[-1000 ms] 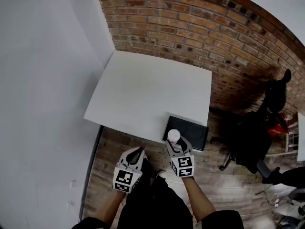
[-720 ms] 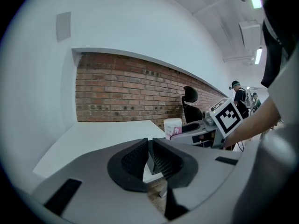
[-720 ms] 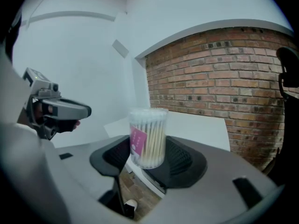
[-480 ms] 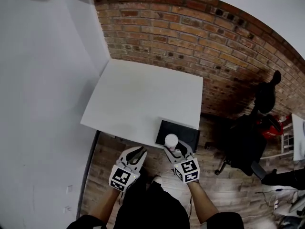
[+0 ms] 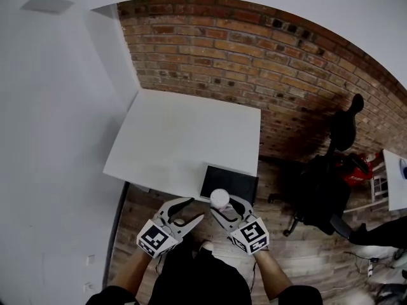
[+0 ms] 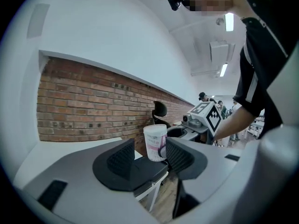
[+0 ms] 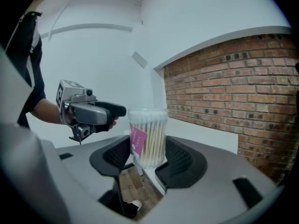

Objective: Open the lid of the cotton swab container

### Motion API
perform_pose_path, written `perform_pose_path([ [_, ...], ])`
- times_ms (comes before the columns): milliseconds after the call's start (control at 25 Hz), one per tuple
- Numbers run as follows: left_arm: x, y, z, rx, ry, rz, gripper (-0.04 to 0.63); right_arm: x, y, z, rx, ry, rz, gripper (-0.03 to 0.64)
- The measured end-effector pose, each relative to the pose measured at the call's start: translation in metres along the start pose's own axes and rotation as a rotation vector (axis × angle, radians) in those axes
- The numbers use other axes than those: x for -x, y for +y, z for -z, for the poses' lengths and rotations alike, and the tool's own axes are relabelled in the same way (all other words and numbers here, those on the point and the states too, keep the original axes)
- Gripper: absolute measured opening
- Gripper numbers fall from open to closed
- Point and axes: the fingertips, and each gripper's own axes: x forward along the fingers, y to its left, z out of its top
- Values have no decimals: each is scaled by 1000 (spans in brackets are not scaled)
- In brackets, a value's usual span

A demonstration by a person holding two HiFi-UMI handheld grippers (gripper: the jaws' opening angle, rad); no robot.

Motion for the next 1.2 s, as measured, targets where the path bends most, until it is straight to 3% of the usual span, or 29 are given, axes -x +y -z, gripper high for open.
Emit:
perform_pose_path([
  [320,-2,-32,-36,-68,-24,198,295,21,25,-19,61,-5,-85,241],
  [520,-5,-49,-48,-105,-16,283,334,27,32,-15,81,10,-127,241],
  [880,-10,-58,-50,-102,-1,352,337,37,52,-16,153,64,-199,241],
  [1200,-16,-61,-42,-85,47,381,337,42,60,-15,190,71,-204,241],
])
